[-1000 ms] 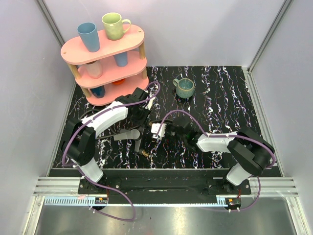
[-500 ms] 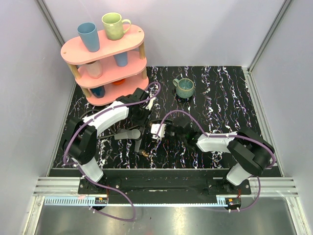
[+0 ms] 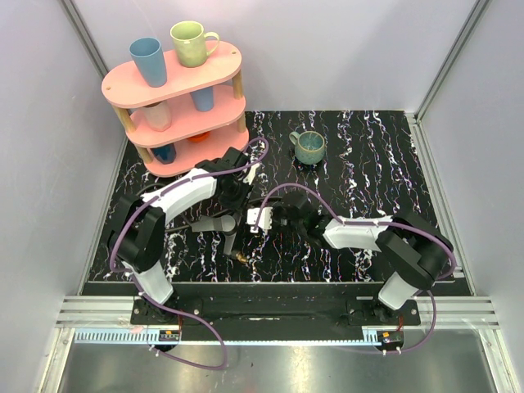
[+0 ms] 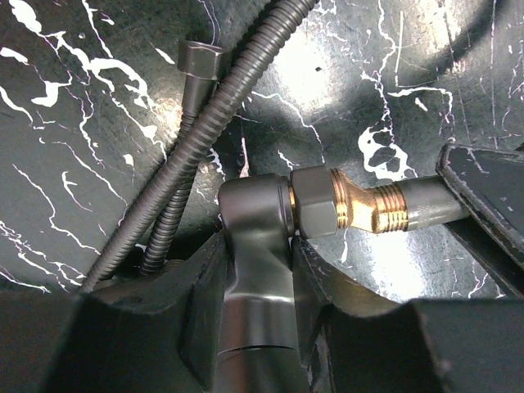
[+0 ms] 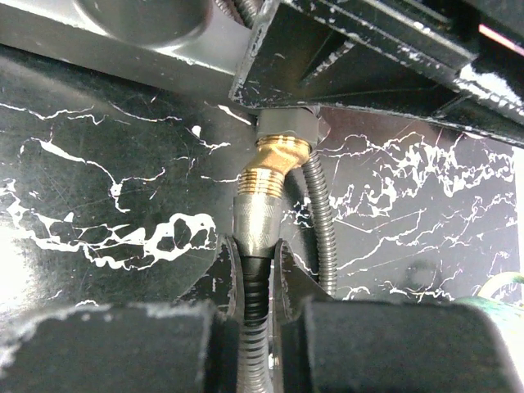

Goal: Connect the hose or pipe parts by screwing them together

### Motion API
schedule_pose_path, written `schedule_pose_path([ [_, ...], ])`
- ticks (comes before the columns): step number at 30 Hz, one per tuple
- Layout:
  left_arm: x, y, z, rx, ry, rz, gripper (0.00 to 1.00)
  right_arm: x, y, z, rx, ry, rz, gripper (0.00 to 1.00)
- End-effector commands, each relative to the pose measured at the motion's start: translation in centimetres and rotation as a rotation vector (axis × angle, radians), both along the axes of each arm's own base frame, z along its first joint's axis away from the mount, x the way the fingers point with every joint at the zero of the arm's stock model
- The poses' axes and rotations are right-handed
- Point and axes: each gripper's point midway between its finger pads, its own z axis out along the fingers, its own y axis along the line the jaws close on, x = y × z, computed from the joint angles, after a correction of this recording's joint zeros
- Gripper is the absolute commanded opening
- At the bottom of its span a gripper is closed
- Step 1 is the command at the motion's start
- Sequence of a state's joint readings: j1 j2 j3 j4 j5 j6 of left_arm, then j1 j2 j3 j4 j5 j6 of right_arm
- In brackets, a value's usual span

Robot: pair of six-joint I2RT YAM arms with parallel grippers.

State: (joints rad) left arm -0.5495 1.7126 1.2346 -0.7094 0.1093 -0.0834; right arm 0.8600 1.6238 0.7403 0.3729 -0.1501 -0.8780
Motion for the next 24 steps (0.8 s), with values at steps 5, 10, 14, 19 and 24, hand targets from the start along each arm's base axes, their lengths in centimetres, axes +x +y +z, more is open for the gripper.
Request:
schedule_pose_path([
  [5, -1.1, -4.0, 2.1, -0.177, 0.058, -0.067, 0.00, 0.9, 4.3, 5.0, 0.156, -0.112, 0.081, 0.00],
  [10, -1.7, -4.3, 2.0, -0.206, 0.065, -0.074, 0.00, 0.5, 4.9, 6.0, 0.285, 0.008, 0.019, 0.00],
  [14, -2.2, -4.5, 2.1, -0.233, 0.075, -0.075, 0.00, -0.1, 5.4, 6.0, 0.365, 0.098, -0.002, 0.00],
  [19, -2.8, -4.9, 1.9, -0.270, 0.091, -0.070, 0.00, -0.1, 5.5, 4.8, 0.399, 0.158, -0.020, 0.00],
  [24, -3.2, -4.6, 1.4, -0.269, 0.098, -0.055, 0.00, 0.8, 4.6, 5.3, 0.509, 0.230, -0.043, 0.00],
])
